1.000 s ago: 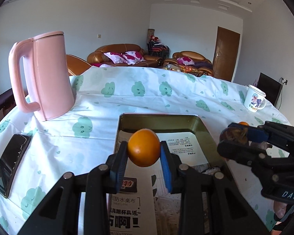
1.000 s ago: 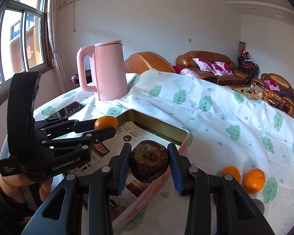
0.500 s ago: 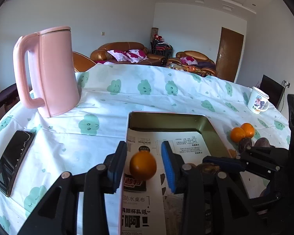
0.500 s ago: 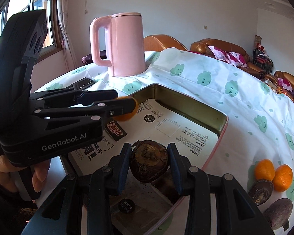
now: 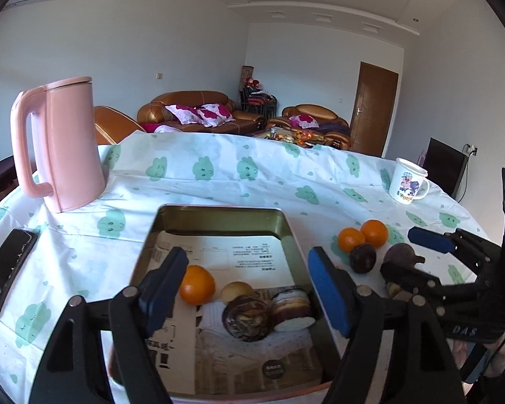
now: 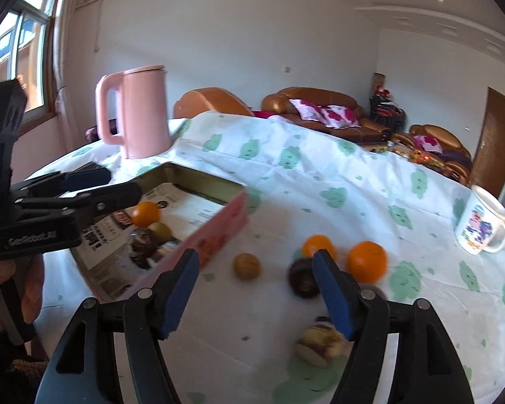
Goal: Organize fruits
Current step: 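Carry the orange and dark fruit into the tin and release both, then grasp the large purple root with the right tool while the left tool grasps a cut slice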
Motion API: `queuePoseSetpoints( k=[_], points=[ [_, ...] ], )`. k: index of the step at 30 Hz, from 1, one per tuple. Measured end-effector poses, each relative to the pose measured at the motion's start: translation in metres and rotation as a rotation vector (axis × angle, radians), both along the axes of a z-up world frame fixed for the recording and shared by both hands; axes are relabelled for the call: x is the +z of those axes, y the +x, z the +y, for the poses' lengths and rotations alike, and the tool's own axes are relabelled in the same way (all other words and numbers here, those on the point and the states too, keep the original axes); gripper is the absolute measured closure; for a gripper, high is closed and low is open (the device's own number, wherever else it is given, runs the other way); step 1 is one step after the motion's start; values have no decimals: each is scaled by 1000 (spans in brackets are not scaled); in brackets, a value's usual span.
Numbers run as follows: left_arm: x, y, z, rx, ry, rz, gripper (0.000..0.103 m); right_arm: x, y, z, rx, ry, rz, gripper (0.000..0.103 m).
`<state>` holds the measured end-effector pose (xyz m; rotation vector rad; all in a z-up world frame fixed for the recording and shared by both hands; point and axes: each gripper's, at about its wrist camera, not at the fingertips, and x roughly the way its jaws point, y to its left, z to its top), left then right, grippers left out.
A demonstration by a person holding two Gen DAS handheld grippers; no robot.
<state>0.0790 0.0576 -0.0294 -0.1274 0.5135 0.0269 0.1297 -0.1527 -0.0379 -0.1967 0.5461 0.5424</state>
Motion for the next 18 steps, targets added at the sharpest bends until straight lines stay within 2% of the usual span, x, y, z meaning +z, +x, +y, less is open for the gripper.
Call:
queuePoseSetpoints(
  k=[2,5,10,18],
  points=[
    [0,4,-18,-28,13,4,25,-3,17,-24,-95,21,36,30],
    [-1,13,-43,-54,47,13,21,-9,39,-45,-163,68,105,30],
    [-6,20,-65,-69,91,26,15,-24,57,-41,-150,81,208,30],
    [-12,24,-69,-67,83,39,15,-43,73,-42,-150,99,352,30]
  ],
)
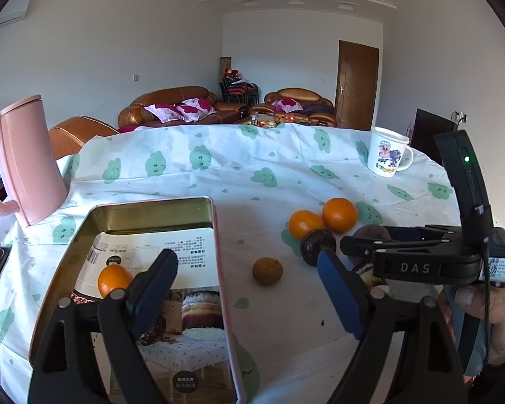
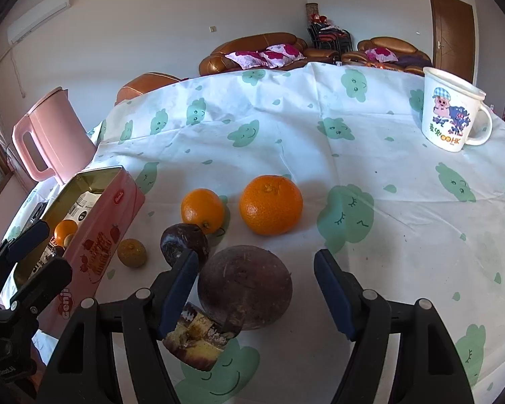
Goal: Organize fruits
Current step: 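Grasp the large purple root with the right tool while the left tool grasps a cut slice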
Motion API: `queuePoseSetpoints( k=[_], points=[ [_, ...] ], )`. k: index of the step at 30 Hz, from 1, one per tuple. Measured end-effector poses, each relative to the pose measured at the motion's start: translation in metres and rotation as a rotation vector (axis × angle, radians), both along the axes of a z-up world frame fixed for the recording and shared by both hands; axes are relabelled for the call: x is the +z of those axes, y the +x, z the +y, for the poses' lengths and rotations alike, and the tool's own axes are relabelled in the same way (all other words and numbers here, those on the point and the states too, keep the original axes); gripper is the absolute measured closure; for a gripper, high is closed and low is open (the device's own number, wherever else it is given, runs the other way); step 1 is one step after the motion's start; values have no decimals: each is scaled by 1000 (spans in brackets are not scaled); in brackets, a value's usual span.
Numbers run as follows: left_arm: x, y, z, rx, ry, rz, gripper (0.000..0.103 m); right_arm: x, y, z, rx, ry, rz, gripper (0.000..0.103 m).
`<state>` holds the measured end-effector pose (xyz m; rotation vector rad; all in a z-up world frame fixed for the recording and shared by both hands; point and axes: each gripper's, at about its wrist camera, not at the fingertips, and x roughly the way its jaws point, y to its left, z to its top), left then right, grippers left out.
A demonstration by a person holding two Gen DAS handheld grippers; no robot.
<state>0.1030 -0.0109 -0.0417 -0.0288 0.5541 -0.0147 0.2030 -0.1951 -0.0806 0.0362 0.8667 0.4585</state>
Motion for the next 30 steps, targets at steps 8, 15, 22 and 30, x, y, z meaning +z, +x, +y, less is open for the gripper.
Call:
queuePoseSetpoints(
  k=[8,15,22,30],
  points=[
    [0,1,-18,-50,12,11,15,7,-10,-14,-28,62,-53,49],
    [-5,17,-51,-154,-12,80,17,16,-9,-48,-136,39,-110,49],
    [-23,39,-77,-257,-46,216,45,18,-10,-55,-150,63,-120,49],
    [-36,52,-79,-311,-138,316,67,17,-9,-52,-129,69,-113,49]
  ],
)
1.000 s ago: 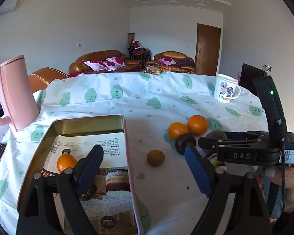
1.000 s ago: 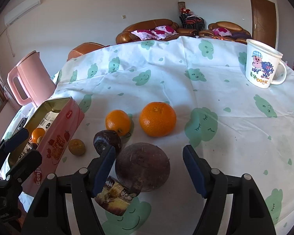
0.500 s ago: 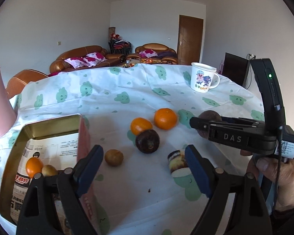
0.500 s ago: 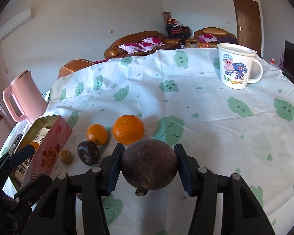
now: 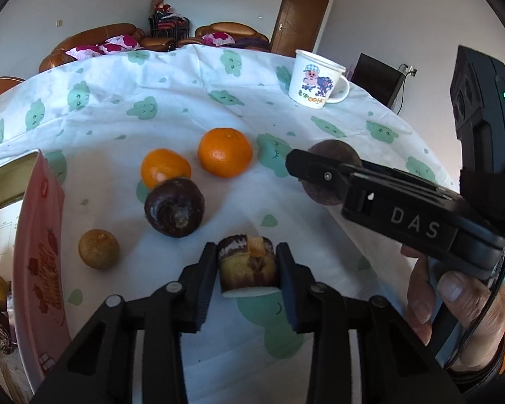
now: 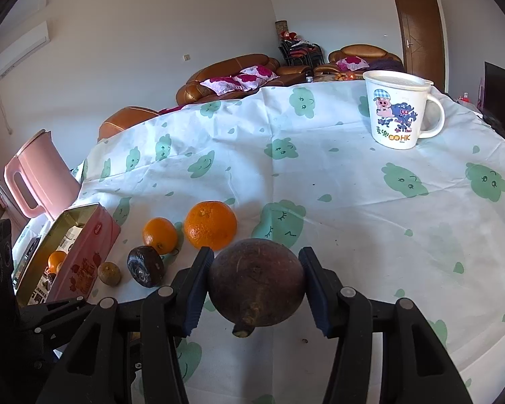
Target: Organize fruits
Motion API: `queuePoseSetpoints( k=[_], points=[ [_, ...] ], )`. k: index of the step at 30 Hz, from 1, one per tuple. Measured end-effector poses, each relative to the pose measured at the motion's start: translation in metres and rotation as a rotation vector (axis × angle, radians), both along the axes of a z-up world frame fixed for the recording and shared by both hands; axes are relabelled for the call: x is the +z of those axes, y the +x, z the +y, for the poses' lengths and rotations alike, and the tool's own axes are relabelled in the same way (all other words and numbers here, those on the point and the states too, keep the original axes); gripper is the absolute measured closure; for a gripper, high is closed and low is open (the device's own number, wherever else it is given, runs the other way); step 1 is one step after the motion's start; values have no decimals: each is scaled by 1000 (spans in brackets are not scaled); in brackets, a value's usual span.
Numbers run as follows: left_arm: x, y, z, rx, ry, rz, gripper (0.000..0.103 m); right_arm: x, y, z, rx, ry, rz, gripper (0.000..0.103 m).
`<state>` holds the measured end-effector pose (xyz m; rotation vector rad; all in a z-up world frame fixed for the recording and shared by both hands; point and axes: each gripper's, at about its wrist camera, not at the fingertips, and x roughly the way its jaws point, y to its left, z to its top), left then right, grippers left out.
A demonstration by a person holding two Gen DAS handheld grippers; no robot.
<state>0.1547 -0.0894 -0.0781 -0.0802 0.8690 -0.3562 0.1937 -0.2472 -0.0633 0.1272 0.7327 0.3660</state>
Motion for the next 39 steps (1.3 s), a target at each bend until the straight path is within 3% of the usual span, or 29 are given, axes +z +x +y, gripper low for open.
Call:
queuePoseSetpoints(
  k=[6,15,39],
  points=[
    [12,-11,14,75,-30,-88,67,6,-9,0,33,23,-55,49],
    [26,-26,24,163,-5,-215,67,17,-24,0,74,54,-148,49],
    [42,-53,32,262,17,-392,67,30,-50,1,110,52,-306,49]
  ],
)
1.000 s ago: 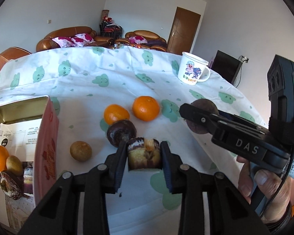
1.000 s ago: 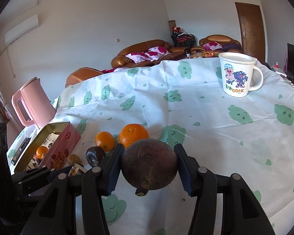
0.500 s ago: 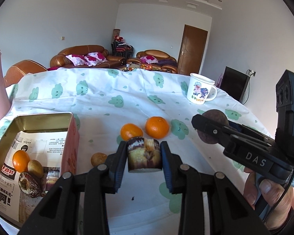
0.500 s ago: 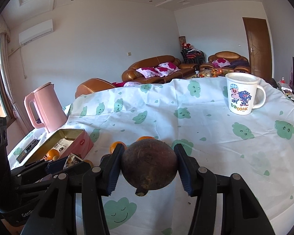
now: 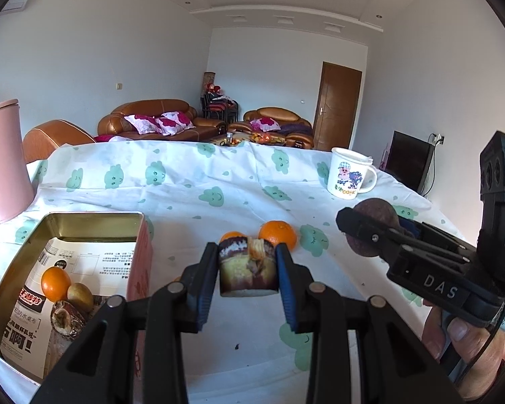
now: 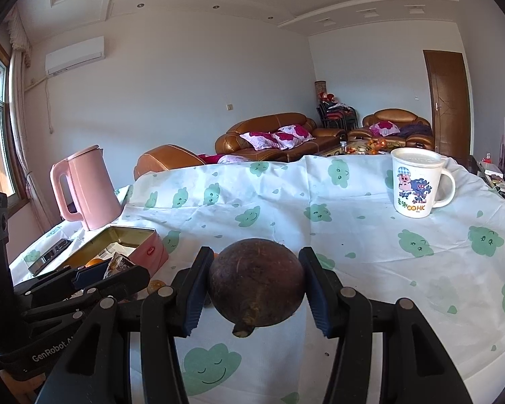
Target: Organize fruits
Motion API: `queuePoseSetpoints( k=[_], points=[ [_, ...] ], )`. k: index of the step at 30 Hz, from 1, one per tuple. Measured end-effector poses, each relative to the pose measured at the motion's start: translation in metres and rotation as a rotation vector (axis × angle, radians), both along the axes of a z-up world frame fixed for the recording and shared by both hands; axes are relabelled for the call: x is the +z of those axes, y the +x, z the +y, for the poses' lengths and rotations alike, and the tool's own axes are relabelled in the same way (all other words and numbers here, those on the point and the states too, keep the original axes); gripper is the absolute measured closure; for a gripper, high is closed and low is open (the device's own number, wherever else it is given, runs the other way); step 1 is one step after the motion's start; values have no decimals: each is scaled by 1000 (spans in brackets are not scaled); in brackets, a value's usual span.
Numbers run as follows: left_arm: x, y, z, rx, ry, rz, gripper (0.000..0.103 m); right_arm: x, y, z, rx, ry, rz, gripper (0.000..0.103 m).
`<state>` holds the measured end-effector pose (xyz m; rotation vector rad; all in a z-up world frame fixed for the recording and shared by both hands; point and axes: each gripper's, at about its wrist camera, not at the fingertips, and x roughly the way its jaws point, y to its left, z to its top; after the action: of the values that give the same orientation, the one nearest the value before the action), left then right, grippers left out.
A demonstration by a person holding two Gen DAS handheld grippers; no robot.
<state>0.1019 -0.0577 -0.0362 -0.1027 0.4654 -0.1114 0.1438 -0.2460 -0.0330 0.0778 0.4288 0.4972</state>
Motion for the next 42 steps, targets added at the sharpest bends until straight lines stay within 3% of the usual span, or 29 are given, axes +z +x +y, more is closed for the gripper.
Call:
queuePoseSetpoints(
  k=[42],
  points=[
    [10,-28,-14,30,90,-152,67,13,-36,2,24,-1,-191,49]
  ],
)
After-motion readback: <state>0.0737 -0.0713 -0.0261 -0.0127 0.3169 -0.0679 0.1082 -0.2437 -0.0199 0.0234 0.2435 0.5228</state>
